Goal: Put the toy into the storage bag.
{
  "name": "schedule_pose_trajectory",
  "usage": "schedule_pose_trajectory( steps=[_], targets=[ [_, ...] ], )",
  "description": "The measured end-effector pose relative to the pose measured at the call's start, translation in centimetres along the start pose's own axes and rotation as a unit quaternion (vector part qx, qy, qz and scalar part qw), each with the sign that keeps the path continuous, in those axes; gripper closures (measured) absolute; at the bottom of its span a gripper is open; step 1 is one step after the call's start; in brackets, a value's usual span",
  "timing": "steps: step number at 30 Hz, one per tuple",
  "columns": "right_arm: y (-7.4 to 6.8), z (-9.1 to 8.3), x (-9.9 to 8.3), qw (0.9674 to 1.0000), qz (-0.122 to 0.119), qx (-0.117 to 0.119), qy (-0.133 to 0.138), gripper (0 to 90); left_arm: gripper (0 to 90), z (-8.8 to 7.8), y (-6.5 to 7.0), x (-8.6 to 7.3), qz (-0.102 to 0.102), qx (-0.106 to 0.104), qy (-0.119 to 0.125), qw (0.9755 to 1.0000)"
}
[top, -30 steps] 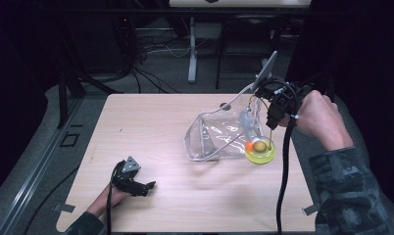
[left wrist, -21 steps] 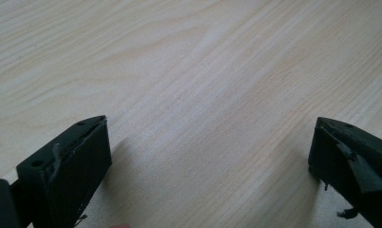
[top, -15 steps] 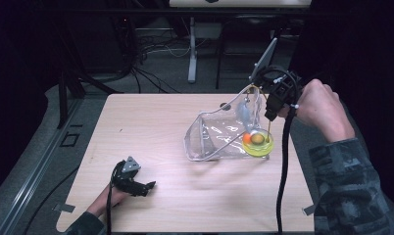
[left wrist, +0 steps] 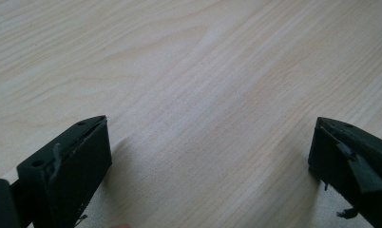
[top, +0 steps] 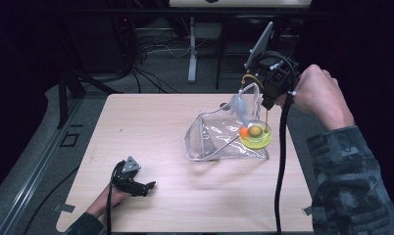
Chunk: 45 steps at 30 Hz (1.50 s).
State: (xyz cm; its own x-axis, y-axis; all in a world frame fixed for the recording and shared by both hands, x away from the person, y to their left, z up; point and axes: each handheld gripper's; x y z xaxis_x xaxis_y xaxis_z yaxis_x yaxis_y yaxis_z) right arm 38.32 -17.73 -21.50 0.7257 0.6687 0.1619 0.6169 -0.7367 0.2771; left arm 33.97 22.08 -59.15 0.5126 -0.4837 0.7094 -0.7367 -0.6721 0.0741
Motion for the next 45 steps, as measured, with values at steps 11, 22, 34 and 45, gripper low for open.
schedule_pose_trajectory(
  steps=[11, 22, 34, 45],
  targets=[
    [0.2, -1.4, 2.6, 0.9997, -0.003, -0.013, 0.018, 87.6, 0.3, 0.0, 0.0, 0.0, 0.002, 0.001, -0.001, 1.0],
    [-0.4, -1.1, 4.8, 0.9992, -0.019, -0.021, 0.03, 87.6, 0.3, 0.0, 0.0, 0.0, 0.001, 0.0, -0.001, 1.0],
    [0.4, 0.7, 6.3, 0.9993, -0.002, -0.012, 0.037, 87.6, 0.3, 0.0, 0.0, 0.0, 0.0, 0.0, 0.0, 1.0],
    [0.7, 3.1, 7.6, 0.9992, 0.014, 0.01, 0.036, 87.5, 0.3, 0.0, 0.0, 0.0, 0.001, 0.0, 0.0, 1.0]
  ],
)
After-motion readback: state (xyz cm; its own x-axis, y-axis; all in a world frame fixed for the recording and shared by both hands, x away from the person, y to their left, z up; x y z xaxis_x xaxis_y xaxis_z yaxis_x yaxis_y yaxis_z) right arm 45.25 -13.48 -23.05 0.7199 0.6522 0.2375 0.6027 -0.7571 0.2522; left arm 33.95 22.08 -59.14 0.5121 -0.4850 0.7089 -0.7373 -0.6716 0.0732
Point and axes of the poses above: each handheld gripper's, and its own axes: z roughly forward along the jaws, x roughly out of its top, y roughly to its right, and after that the axes turned 6 degrees about -x, right-handed
